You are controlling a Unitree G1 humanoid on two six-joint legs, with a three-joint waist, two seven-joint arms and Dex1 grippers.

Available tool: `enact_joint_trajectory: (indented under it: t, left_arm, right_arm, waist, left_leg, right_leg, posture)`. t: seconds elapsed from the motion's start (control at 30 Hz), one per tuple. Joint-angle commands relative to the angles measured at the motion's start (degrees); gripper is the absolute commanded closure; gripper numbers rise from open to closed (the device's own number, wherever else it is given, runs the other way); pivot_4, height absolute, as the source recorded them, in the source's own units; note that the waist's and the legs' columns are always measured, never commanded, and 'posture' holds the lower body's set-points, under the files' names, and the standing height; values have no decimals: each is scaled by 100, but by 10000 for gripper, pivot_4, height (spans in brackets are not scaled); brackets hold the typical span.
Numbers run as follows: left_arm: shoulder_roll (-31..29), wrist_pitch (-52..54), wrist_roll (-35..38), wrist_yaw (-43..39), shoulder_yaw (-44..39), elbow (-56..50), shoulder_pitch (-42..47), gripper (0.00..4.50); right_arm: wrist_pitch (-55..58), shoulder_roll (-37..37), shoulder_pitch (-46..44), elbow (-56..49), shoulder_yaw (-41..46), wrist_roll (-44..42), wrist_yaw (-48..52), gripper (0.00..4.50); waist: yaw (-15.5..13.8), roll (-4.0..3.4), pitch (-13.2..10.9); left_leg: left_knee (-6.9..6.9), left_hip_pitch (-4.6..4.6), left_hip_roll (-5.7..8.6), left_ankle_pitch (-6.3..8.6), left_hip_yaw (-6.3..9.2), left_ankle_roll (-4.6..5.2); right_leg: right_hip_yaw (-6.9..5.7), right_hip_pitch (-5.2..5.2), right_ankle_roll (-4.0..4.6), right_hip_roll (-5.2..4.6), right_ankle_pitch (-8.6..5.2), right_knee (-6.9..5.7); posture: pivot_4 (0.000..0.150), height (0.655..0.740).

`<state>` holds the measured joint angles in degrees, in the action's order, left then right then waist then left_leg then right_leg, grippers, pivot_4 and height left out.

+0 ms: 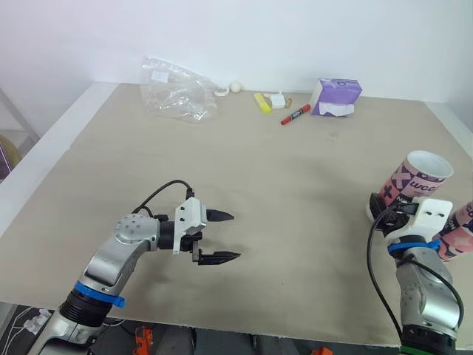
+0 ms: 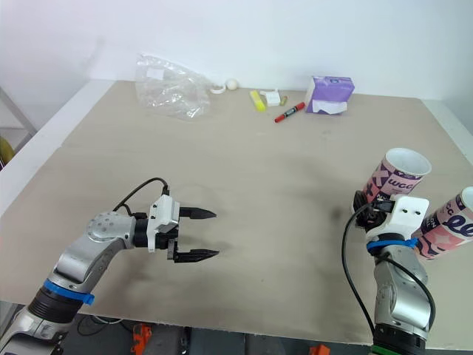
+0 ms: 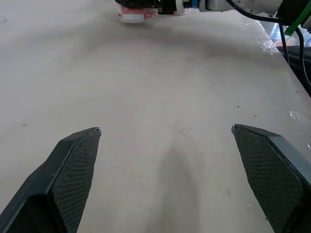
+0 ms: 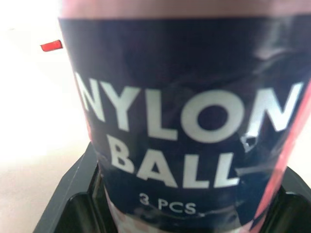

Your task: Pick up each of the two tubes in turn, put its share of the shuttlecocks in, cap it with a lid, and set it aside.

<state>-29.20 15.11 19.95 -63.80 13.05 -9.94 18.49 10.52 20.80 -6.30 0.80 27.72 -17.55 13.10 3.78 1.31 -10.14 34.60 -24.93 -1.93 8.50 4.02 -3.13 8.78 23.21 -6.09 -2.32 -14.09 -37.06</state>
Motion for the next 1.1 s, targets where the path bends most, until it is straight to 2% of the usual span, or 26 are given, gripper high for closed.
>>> enact_joint_trajectory:
  t: [0.03,0.27,0.33,0.37,0.4,0.63,0.9,1.03,1.1]
  left_arm:
    - [-21,-74,1,61,-52,-181,-26,0]
    - [-42,-77,3,104,-50,-195,-46,0]
    - [-36,-76,5,106,-48,-178,-23,0]
    - [-34,-74,6,104,-46,-170,-12,0]
    - [-33,-76,4,100,-42,-163,-5,0]
    - [-38,-132,-31,19,-5,-69,40,0]
    - [-17,-261,-95,-133,75,159,128,0]
    - [21,-321,-126,-144,98,280,168,0]
    - [48,-295,-125,-75,52,310,163,0]
  right_arm:
    - [-241,82,-92,100,133,-53,-40,14036]
    - [-333,94,-28,249,90,-164,149,14036]
    - [-349,89,17,196,85,-217,214,7364]
    - [-353,85,41,164,84,-224,224,2491]
    - [-355,86,70,134,81,-225,231,182]
    - [-246,131,545,-432,96,-284,339,182]
    - [133,87,1573,-1478,330,-683,444,182]
    - [75,56,2438,-2107,294,-858,870,182]
    - [-135,201,2874,-2358,187,-877,1396,182]
  waist:
    - [2,0,0]
    - [9,0,0]
    - [16,-1,1]
    - [18,-1,0]
    - [19,-1,1]
    - [29,-4,2]
    - [40,-14,8]
    - [32,-19,11]
    - [36,-19,11]
  left_leg:
    - [0,0,0,0,0,0]
    - [0,1,0,0,1,0]
    - [0,1,0,0,1,1]
    - [0,1,0,0,1,1]
    - [0,1,0,-1,1,1]
    - [-1,0,0,0,1,0]
    - [-3,0,1,-2,2,2]
    - [-5,0,2,-1,3,3]
    - [-5,-1,2,-1,2,1]
  right_leg:
    - [0,0,0,0,0,0]
    - [0,-2,-1,0,-1,0]
    - [1,-2,-1,0,0,0]
    - [0,-2,-1,1,0,0]
    - [0,-2,-1,0,0,0]
    - [1,-2,-3,0,-2,0]
    - [1,-1,-2,-1,-3,1]
    - [0,-1,-2,-2,-6,0]
    - [0,1,-2,-5,-7,1]
  posture:
    - [1500,7400]
    - [1500,7400]
    - [1500,7400]
    - [1500,7400]
    - [1500,7400]
    - [1500,7400]
    - [1500,7400]
    - [1500,7400]
    - [1500,7400]
